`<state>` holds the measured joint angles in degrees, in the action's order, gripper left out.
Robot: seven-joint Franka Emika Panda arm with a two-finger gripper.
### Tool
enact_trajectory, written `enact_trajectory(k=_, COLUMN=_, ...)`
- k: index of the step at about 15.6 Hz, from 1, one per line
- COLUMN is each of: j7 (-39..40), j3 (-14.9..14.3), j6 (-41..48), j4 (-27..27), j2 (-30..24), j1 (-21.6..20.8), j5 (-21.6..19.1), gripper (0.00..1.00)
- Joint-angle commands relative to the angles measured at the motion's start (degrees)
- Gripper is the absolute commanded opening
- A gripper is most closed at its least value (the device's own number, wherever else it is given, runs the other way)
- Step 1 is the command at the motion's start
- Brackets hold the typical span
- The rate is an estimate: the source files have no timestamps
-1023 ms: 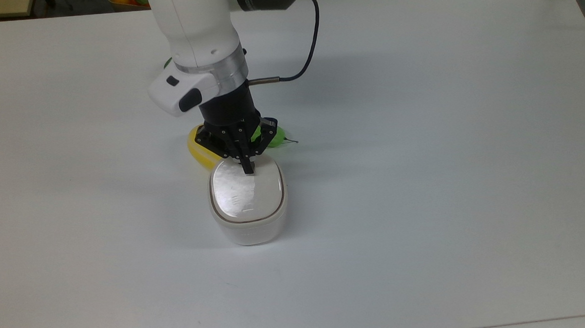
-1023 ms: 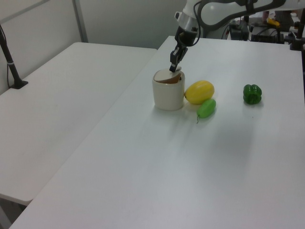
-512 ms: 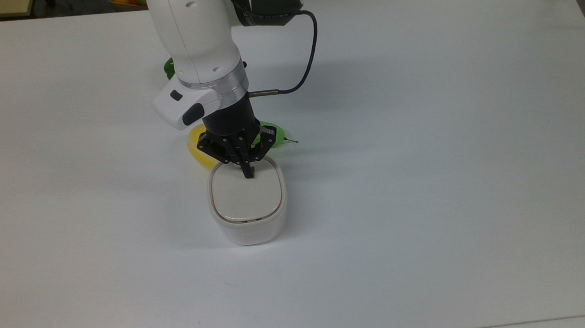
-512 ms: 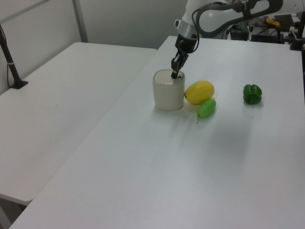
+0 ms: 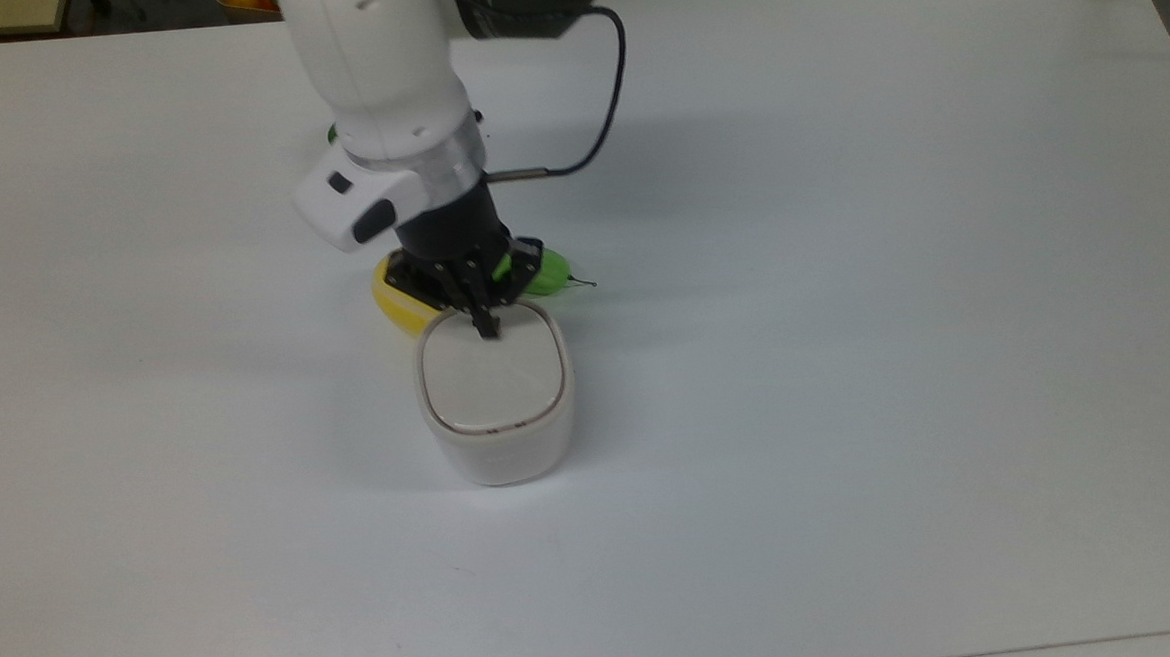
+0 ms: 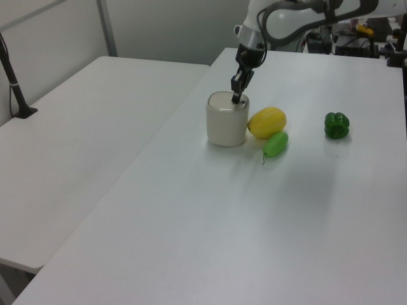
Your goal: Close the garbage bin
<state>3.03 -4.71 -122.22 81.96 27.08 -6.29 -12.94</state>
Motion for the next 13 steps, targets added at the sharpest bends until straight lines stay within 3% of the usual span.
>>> enact_trajectory(k=1, j7=0.83, j3=-0.56, j6=11.53, j4=1.54, j2=-7.2, j1=2.94, j5=-0.15, gripper=0.0)
enact_trajectory(k=4, j7=0.57, j3=-0.56, j6=21.03, j4=1.54, j2=-10.98, j1=5.23, j5=0.29, gripper=0.02)
enact_trajectory(k=6, j7=0.48, j3=-0.74, j6=25.69, j4=1.89, j2=-13.62, j1=6.72, j5=0.98, gripper=0.19)
enact_trajectory(k=7, j7=0.39, j3=-0.74, j6=28.41, j4=2.06, j2=-14.59, j1=7.16, j5=2.12, gripper=0.35)
enact_trajectory(k=8, j7=-0.56, j3=-0.74, j6=30.79, j4=2.15, j2=-15.21, j1=7.16, j5=4.05, gripper=0.59)
enact_trajectory(k=9, j7=-3.18, j3=-0.74, j6=32.46, j4=2.59, j2=-16.08, j1=6.82, j5=6.59, gripper=0.92)
enact_trajectory(k=10, j7=-5.99, j3=-0.57, j6=33.0, j4=3.55, j2=-17.66, j1=6.38, j5=9.31, gripper=1.0)
enact_trajectory(k=13, j7=-6.11, j3=0.14, j6=32.48, j4=10.04, j2=-23.98, j1=6.11, j5=12.94, gripper=1.0)
